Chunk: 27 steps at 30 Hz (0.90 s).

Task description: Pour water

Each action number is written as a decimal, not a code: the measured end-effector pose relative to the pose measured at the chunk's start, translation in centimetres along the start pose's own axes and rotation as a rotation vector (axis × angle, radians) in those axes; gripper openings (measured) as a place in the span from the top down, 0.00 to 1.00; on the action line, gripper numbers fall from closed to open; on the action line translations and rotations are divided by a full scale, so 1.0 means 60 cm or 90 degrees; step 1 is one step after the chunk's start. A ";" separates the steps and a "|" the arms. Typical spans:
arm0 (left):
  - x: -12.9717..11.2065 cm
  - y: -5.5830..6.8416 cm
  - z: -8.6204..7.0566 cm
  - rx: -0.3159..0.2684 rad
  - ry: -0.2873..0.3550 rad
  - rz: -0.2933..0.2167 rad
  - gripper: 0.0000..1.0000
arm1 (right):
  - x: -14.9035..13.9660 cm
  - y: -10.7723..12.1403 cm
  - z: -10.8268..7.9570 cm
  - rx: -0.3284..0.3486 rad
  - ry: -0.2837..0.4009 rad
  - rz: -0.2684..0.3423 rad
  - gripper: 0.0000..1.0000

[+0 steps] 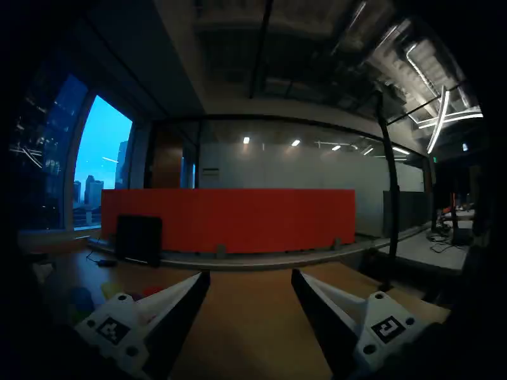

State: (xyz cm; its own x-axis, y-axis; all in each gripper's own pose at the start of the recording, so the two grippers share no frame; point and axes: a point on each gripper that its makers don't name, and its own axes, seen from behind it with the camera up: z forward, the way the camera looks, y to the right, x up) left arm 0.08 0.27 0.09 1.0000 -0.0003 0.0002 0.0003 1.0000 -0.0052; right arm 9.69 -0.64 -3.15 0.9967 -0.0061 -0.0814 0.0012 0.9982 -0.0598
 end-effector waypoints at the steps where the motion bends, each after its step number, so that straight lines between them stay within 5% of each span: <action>1: 0.000 0.000 0.000 0.000 0.000 0.000 0.03 | 0.001 0.001 -0.001 0.001 0.002 0.000 0.01; 11: -0.001 0.000 0.001 0.000 0.000 0.000 0.03 | -0.009 0.020 0.010 0.005 0.014 -0.001 0.01; 27: -0.001 -0.001 0.000 0.000 0.000 0.000 0.03 | -0.074 0.019 0.025 0.029 0.012 0.063 0.01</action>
State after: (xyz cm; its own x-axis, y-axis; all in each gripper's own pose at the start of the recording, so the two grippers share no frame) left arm 0.01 0.22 0.08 1.0000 0.0005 0.0003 -0.0005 1.0000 -0.0053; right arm 5.39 0.63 -1.34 0.9904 0.0913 -0.1034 -0.0924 0.9957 -0.0056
